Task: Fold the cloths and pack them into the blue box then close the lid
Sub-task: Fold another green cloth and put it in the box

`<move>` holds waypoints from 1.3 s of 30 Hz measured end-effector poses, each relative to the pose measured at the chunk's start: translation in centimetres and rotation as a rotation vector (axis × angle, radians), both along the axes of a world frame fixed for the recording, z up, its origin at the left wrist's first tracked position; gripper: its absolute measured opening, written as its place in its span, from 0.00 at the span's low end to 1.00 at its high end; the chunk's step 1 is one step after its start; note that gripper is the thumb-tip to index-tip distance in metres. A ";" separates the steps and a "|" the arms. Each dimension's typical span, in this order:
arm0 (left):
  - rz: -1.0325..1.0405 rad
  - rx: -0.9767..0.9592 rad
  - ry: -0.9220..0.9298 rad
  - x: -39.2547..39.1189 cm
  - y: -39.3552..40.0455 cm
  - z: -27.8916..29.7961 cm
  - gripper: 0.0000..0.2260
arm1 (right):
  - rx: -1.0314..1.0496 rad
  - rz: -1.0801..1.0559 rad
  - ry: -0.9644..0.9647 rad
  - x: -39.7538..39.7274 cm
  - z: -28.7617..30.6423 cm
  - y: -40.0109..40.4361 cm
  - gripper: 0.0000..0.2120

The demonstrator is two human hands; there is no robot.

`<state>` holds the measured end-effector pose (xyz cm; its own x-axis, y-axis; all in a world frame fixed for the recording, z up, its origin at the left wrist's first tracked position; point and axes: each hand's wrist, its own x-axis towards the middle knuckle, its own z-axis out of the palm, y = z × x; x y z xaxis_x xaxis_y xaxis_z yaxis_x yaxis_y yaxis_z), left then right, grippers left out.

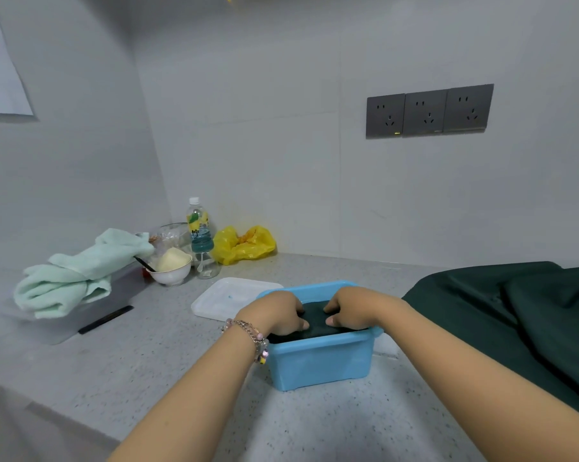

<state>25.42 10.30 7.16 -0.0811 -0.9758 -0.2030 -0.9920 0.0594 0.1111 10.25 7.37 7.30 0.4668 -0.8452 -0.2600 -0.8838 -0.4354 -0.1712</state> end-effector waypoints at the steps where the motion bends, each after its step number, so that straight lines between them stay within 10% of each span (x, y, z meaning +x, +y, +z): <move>1: 0.005 -0.047 0.035 0.1 0.2 0.1 0.17 | -0.020 -0.007 -0.053 -0.2 0.0 0.1 0.17; 24: -0.030 -0.530 0.543 -5.8 6.2 -0.3 0.11 | -0.273 -0.161 -0.572 -6.2 -2.2 5.5 0.18; 39: -0.323 -0.286 0.560 -21.5 5.0 -7.1 0.14 | -0.235 -0.460 -0.385 -22.5 -7.8 10.8 0.19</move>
